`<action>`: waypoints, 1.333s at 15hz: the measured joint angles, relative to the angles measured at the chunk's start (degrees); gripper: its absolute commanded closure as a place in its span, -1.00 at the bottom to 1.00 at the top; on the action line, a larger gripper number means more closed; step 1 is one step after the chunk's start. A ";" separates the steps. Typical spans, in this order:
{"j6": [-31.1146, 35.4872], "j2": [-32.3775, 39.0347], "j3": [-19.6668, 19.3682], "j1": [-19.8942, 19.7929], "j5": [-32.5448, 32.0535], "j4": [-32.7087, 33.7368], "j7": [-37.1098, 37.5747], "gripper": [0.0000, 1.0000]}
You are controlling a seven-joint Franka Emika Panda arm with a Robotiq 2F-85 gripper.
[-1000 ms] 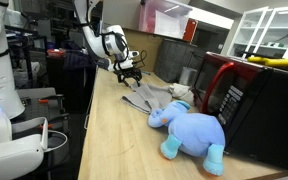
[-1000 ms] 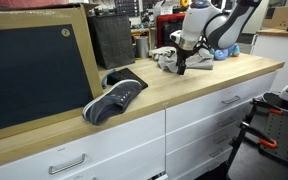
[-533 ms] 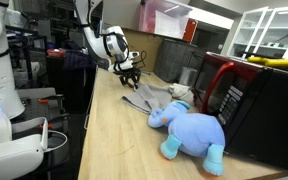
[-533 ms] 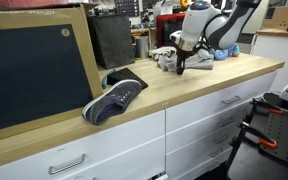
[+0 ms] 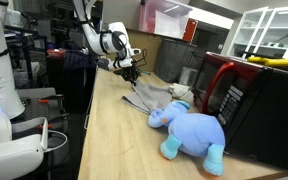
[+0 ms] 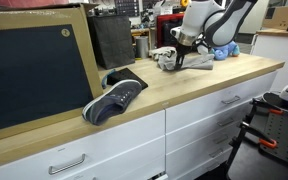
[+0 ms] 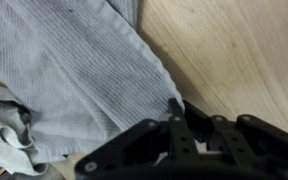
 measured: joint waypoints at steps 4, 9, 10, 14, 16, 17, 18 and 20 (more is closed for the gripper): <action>-0.02 -3.33 5.16 -4.12 11.67 0.61 -7.13 0.97; -0.26 -4.70 4.90 -5.04 13.23 4.60 -7.55 0.97; -0.41 -4.56 4.46 -5.13 13.23 5.56 -7.55 0.97; -1.33 -2.97 2.42 -5.17 13.21 9.55 -7.14 0.97; -1.46 -1.45 1.11 -5.02 12.73 11.88 -5.80 0.97; -1.47 -0.51 0.26 -4.84 12.35 13.24 -4.77 0.97; -1.50 0.45 -0.70 -4.52 11.87 14.70 -3.62 0.97; -1.82 2.37 -2.93 -3.59 10.47 17.65 -0.66 0.97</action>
